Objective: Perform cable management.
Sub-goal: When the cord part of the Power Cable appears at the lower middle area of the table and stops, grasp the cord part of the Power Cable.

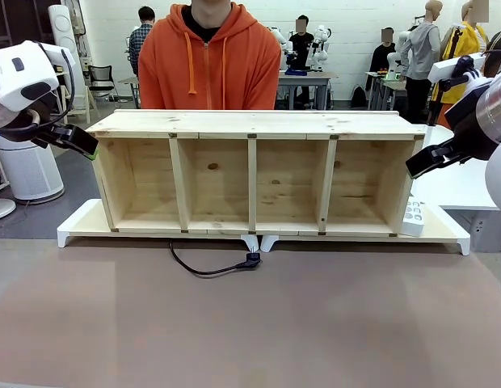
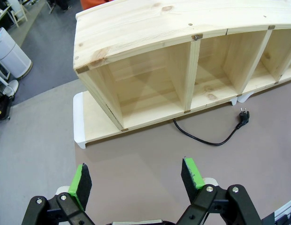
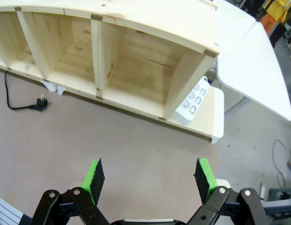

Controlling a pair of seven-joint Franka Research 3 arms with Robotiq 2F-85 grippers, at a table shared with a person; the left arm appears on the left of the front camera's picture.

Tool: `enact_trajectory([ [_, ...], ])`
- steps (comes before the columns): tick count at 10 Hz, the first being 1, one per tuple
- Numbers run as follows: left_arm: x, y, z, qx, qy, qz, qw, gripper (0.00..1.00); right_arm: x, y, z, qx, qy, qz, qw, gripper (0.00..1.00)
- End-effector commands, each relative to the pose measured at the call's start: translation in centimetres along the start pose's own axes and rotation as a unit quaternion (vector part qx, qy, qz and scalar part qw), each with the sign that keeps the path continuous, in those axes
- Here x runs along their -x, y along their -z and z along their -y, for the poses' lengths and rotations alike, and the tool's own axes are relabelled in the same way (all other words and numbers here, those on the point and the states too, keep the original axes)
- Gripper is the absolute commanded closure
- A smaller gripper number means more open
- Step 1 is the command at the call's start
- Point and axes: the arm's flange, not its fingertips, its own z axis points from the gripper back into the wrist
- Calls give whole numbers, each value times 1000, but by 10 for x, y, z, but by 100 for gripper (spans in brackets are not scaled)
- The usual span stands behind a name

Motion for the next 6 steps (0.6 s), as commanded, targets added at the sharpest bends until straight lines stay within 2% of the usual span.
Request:
enact_trajectory([
  [1, -1, 2, 1, 0, 1, 1, 1000, 0, 0, 0, -1, 1, -1, 0, 1000, 0],
  [6, -1, 2, 1, 0, 1, 1, 1000, 0, 0, 0, -1, 1, -1, 0, 1000, 0],
])
